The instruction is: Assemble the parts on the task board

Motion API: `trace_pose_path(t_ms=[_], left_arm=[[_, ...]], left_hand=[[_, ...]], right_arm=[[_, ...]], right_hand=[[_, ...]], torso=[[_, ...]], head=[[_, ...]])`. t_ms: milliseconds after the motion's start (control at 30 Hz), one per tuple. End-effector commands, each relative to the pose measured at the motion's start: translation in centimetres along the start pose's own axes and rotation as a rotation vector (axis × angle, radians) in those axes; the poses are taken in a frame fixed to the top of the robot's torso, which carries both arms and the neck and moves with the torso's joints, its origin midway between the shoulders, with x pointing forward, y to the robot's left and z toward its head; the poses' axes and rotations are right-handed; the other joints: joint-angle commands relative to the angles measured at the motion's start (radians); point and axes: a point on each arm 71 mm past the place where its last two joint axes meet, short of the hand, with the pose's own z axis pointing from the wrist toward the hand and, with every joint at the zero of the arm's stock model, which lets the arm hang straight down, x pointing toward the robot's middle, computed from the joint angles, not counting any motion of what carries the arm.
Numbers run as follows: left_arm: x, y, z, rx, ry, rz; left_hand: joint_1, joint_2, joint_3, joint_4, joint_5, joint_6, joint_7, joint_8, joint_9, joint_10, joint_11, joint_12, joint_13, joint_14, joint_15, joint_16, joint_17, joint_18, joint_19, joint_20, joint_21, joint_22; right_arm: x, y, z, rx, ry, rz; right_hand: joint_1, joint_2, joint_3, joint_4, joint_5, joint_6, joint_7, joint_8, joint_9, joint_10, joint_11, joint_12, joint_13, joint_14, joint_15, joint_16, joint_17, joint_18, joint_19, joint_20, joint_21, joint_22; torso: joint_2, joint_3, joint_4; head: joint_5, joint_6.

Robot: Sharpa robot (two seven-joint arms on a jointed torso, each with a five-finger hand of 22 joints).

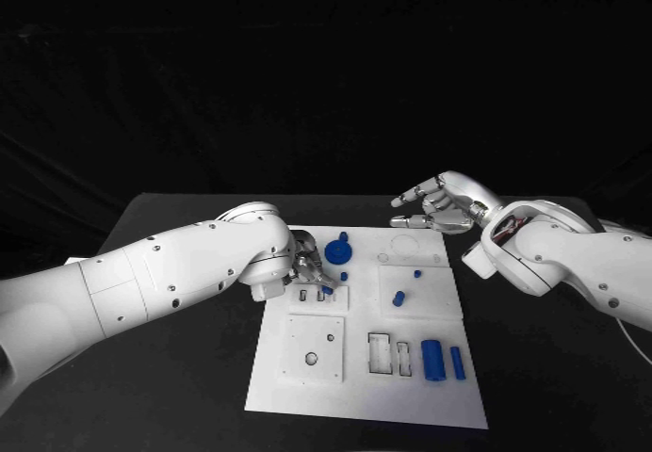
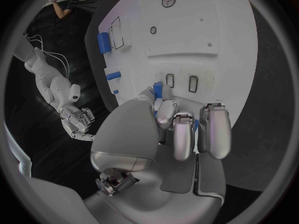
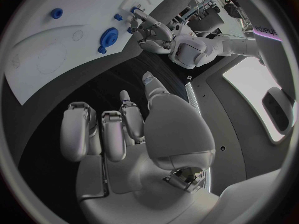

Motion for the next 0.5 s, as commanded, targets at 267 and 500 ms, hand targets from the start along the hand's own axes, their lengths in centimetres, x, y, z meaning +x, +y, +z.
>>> trace_pose_path(t_ms=[267, 500], left_arm=[[0.03, 1.1, -0.18, -0.044, -0.015, -0.066], [-0.1, 1.49, -0.8, -0.017, -0.064, -0.083]], left_hand=[[-0.102, -0.159, 0.508, -0.082, -0.002, -0.007, 0.005, 0.036, 0.067, 0.007, 0.004, -0.005, 0.003, 0.103, 0.003, 0.003, 0.263, -0.004, 0.028, 0.003, -0.013, 0.024], [-0.135, -0.172, 0.559, -0.116, -0.003, -0.009, 0.002, 0.044, 0.081, 0.007, 0.006, -0.008, 0.001, 0.103, 0.003, 0.003, 0.263, -0.004, 0.027, 0.003, -0.016, 0.021]], right_arm=[[0.23, -0.1, -0.01, 0.006, 0.014, -0.006], [0.27, -0.13, -0.08, 0.003, -0.004, -0.008]], right_hand=[[-0.001, 0.016, -0.006, 0.0, 0.006, -0.005, -0.003, 0.002, 0.002, -0.008, 0.0, -0.005, 0.096, 0.07, 0.007, -0.007, 0.128, 0.019, -0.01, 0.0, -0.005, -0.003], [-0.002, 0.017, -0.007, 0.002, 0.006, -0.005, -0.003, 0.002, 0.002, -0.013, 0.0, -0.015, 0.091, 0.069, 0.007, -0.011, 0.122, 0.021, -0.013, 0.0, -0.009, -0.011]], torso=[[0.0, 0.0011, 0.0011], [0.0, 0.0013, 0.0026]], head=[[-0.003, -0.001], [-0.004, 0.003]])
